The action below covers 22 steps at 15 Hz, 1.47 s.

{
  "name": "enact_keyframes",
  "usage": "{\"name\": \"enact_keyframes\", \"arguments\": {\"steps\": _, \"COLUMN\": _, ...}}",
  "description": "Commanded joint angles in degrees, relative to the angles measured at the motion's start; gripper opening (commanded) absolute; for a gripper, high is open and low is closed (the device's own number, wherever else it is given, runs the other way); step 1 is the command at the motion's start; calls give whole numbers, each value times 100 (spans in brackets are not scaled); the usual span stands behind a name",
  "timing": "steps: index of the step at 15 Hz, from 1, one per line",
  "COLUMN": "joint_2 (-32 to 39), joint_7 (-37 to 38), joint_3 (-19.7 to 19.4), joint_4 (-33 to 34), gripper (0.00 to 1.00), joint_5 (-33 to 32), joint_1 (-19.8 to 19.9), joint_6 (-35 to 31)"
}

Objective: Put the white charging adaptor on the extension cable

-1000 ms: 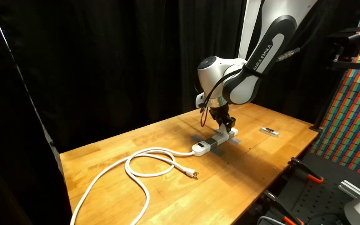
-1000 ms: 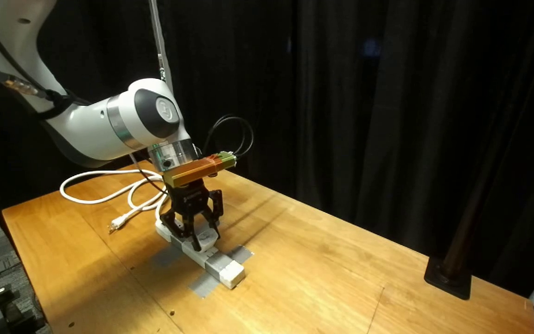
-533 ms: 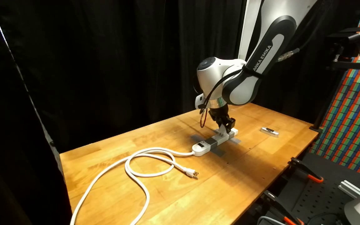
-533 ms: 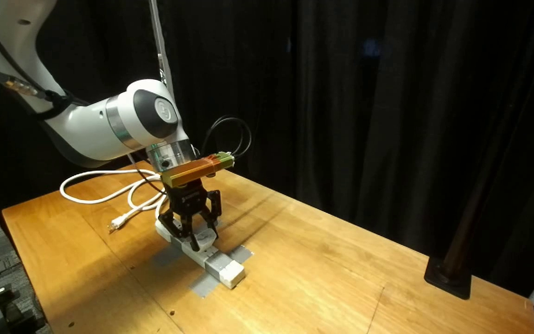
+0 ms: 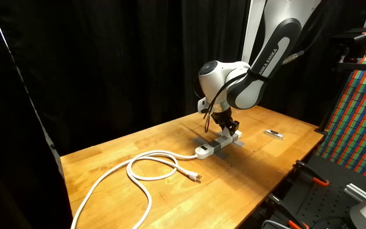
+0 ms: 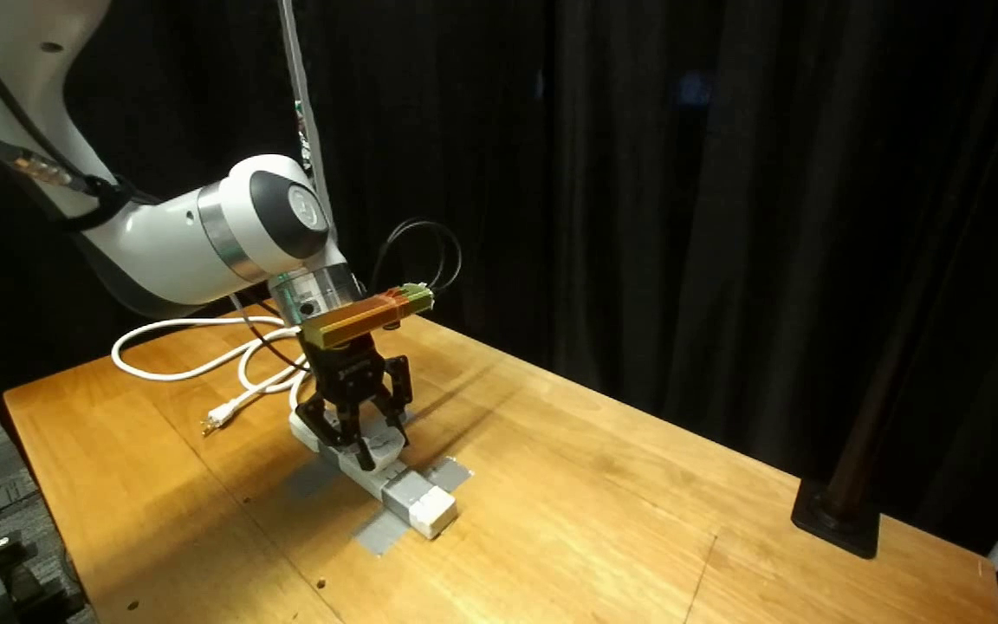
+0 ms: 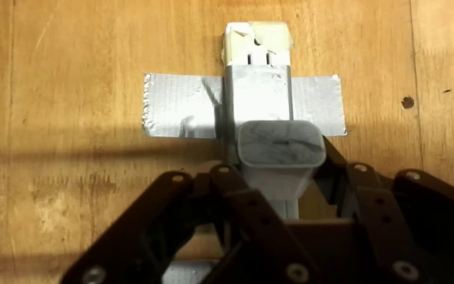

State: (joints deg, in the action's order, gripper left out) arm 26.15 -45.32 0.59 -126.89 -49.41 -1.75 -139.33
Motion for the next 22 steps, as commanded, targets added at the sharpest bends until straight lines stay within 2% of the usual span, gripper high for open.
{"name": "enact_keyframes", "arguments": {"steps": 1, "joint_2": 310, "joint_7": 80, "joint_3": 268, "joint_4": -80, "gripper": 23, "joint_5": 3, "joint_1": -58, "joint_6": 9}}
{"name": "enact_keyframes", "arguments": {"steps": 8, "joint_2": 399, "joint_7": -36, "joint_3": 478, "joint_4": -68, "gripper": 23, "joint_5": 6, "joint_1": -46, "joint_6": 158}}
{"name": "enact_keyframes", "arguments": {"steps": 22, "joint_2": 439, "joint_7": -68, "joint_3": 566, "joint_4": -40, "gripper": 23, "joint_5": 29, "joint_1": -68, "joint_6": 270}}
